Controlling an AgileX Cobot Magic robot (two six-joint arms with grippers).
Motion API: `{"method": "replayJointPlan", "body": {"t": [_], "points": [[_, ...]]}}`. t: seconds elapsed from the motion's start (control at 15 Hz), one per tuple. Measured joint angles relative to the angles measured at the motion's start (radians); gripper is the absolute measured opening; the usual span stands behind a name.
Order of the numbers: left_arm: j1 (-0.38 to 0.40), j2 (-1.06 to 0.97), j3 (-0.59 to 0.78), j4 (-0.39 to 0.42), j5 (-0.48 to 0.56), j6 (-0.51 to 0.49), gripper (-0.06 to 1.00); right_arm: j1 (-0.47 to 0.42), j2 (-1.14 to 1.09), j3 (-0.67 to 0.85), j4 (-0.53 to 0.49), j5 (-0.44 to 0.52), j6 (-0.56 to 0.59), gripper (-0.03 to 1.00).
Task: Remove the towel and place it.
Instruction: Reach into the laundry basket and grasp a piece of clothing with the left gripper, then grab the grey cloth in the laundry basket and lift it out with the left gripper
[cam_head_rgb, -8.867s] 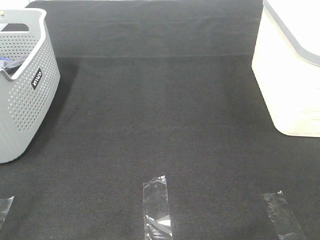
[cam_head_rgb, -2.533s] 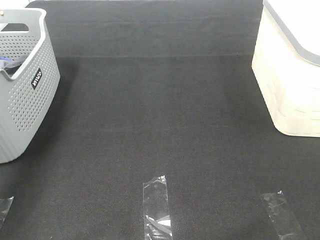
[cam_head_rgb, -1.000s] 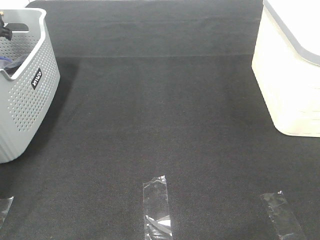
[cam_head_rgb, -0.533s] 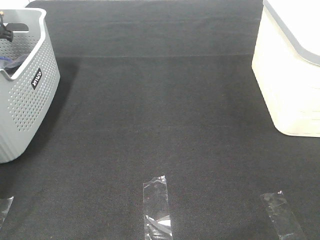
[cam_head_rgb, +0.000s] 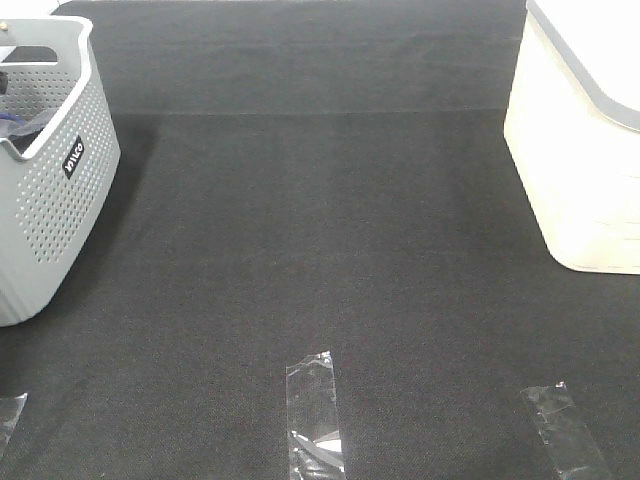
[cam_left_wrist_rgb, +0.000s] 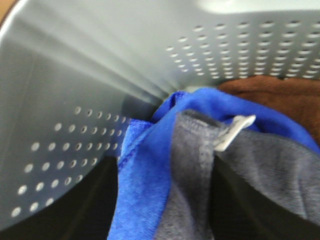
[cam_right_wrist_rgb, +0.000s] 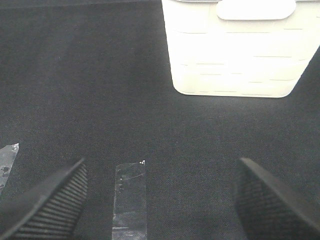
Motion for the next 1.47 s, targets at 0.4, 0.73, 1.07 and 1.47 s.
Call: {"method": "replayJointPlan", "body": {"t": [0.4,0.73,1.07,1.47], "points": [[-0.002,-0.004,0.0,-0.028,-0.005,0.02,0.51,0.0,0.0,0.0,0.0,0.0,0.0,0.75],[-0.005,-0.007,0.0,-0.095,-0.047,0.022,0.51,0.0,0.0,0.0,0.0,0.0,0.0,0.75],[-0.005,0.003,0.0,-0.113,-0.086,0.051,0.54,0.0,0.0,0.0,0.0,0.0,0.0,0.75],[-0.005,0.05,-0.001,-0.095,-0.084,0.066,0.45,0.0,0.0,0.0,0.0,0.0,0.0,0.75]]}}
